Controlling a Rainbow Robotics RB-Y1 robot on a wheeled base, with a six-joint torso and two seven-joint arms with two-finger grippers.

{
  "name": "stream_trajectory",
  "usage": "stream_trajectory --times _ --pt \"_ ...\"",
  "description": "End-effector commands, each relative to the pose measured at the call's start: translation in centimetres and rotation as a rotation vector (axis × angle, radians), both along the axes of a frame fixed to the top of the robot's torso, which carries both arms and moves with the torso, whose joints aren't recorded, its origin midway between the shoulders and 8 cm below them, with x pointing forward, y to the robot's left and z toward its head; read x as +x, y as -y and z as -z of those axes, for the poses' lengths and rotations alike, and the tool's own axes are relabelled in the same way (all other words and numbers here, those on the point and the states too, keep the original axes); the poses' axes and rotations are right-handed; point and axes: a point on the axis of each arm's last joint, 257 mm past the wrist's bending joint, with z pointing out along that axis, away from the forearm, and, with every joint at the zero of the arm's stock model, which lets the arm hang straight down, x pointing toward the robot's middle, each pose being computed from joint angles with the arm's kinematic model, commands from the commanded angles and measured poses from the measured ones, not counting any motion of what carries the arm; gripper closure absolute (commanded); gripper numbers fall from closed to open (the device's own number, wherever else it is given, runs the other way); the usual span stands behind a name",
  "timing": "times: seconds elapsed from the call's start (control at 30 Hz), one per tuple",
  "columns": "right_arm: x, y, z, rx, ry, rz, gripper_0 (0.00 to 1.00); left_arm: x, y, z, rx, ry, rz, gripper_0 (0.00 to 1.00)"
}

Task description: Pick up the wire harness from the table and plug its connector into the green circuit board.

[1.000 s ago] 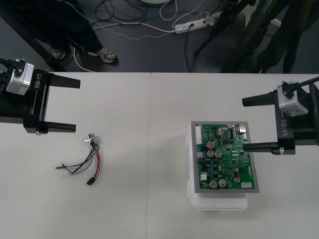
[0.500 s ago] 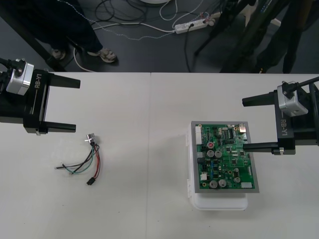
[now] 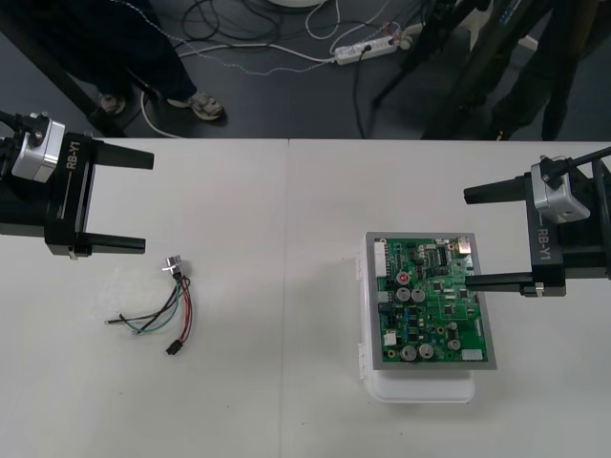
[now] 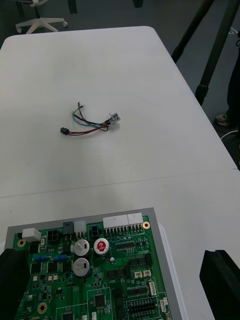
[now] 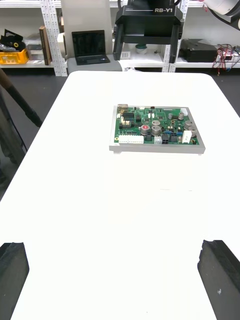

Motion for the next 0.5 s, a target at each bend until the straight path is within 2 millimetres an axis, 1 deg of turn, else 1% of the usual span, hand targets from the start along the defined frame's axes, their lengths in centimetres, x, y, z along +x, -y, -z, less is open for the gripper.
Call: stream_trajectory --times 0.03,0.5 --pt "-0.29 -0.21 -0.58 -0.058 0.048 -0.04 0.0 -0.86 -1.41 -0.17 0.051 -0.04 -0.019 0.0" --pt "-0.29 -0.21 -0.58 -0.058 0.048 -0.04 0.0 -0.86 -1.41 -0.17 0.051 -0.04 -0.019 0.0"
